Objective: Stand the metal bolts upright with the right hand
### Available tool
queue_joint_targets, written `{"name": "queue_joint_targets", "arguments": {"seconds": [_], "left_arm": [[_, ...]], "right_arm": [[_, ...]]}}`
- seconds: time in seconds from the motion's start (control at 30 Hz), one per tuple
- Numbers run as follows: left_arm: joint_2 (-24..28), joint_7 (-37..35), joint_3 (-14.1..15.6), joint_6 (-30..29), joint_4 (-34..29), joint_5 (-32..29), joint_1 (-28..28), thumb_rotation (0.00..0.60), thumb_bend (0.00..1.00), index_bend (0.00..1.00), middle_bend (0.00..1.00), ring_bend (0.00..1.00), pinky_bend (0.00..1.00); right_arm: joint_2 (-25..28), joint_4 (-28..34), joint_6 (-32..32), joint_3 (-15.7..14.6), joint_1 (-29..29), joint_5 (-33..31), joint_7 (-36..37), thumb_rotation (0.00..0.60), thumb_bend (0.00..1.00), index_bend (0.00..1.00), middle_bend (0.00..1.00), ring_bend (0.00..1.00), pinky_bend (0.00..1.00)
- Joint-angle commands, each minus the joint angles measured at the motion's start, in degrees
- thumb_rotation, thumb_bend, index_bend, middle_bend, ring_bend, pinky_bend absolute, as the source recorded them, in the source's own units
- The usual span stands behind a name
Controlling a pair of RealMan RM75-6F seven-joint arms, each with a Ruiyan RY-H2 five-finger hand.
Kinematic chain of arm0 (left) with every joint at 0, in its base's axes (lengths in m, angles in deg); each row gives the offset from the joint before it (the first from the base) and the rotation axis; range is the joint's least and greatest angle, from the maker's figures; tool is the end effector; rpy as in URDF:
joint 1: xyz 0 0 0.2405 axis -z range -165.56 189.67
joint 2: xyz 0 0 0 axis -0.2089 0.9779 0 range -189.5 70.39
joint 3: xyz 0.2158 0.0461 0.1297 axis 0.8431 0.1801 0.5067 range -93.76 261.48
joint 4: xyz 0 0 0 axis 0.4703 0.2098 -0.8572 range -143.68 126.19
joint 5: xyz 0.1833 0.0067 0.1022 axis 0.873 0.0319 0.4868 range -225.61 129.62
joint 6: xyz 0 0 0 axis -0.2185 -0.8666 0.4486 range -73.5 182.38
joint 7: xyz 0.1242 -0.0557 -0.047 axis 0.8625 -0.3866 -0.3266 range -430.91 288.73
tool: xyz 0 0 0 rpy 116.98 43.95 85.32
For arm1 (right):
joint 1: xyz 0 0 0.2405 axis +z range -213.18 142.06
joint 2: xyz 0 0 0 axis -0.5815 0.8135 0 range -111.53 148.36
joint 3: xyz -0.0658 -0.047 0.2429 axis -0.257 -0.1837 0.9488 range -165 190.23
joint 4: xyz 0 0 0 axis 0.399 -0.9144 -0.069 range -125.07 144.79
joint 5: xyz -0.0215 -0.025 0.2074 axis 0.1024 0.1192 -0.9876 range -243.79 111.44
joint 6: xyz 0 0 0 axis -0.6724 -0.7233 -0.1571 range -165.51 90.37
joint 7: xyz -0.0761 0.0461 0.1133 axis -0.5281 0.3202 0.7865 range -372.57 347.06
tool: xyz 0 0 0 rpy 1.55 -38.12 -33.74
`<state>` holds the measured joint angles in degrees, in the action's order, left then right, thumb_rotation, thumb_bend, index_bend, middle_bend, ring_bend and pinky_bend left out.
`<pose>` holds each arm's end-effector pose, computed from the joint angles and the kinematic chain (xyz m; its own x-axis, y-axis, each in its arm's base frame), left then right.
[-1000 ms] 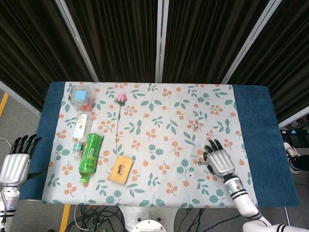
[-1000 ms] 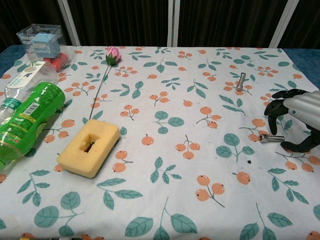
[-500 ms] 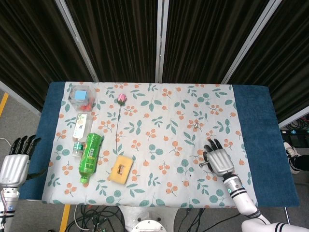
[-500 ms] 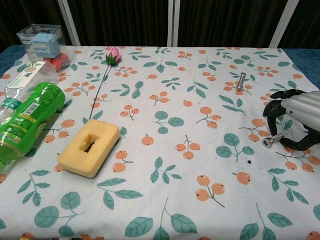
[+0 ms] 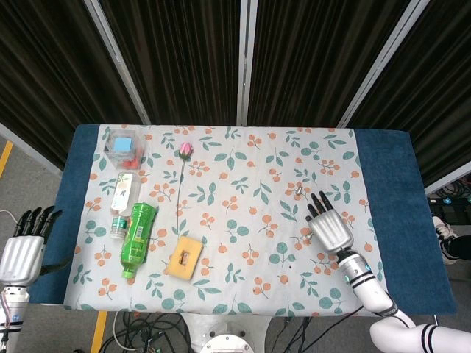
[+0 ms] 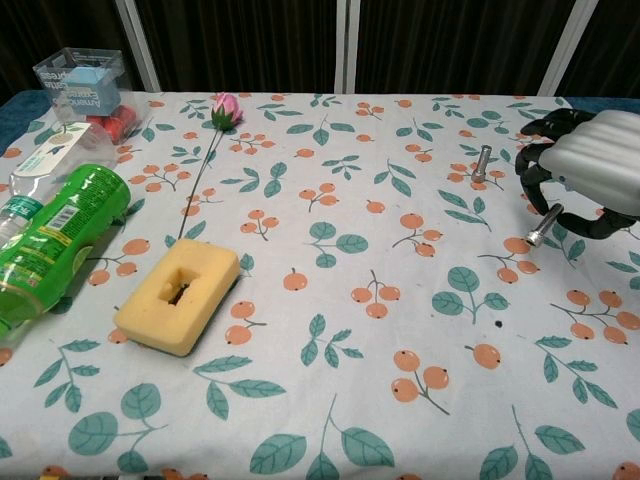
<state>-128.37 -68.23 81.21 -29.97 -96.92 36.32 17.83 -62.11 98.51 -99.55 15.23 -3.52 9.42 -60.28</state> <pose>-0.3198 0.1859 0.1387 0.4301 0.0125 0.9027 0.9027 0.0069 -0.4302 -0.2118 -0.2926 0.0217 0.8730 -0.0007 0.4877 -0.4391 -0.4362 0.7854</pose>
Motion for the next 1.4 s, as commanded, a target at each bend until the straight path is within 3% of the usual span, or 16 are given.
{"name": "queue_joint_targets", "arguments": {"seconds": [0.03,0.4,0.63,1.4], "left_arm": [[0.0,0.0,0.0,0.0,0.0,0.0,0.0,0.600,0.00,0.13,0.07,0.00,0.00],[-0.3,-0.1,0.1,0.5,0.2,-0.4,0.0,0.600,0.00,0.13,0.07,0.00,0.00],[-0.6,-0.4,0.3,0.8,0.5,-0.6,-0.1,0.600,0.00,0.13,0.07,0.00,0.00],[-1.3,-1.5,0.5,1.1,1.9,-0.3,-0.1,0.600,0.00,0.13,0.07,0.00,0.00]], "right_arm": [[0.3,-2.4,1.2,0.0,3.6,3.4,-8.2,0.600,0.39,0.60,0.24,0.00,0.00],[-4.0,-11.5,2.5,-2.3,7.4,11.4,-15.7,0.600,0.40,0.60,0.24,0.00,0.00],[-6.9,-15.3,3.1,-3.2,7.5,12.8,-20.5,0.600,0.40,0.60,0.22,0.00,0.00],[-10.3,-16.2,-0.3,-4.2,4.0,14.3,-28.3,0.600,0.40,0.50,0.15,0.00,0.00]]}}
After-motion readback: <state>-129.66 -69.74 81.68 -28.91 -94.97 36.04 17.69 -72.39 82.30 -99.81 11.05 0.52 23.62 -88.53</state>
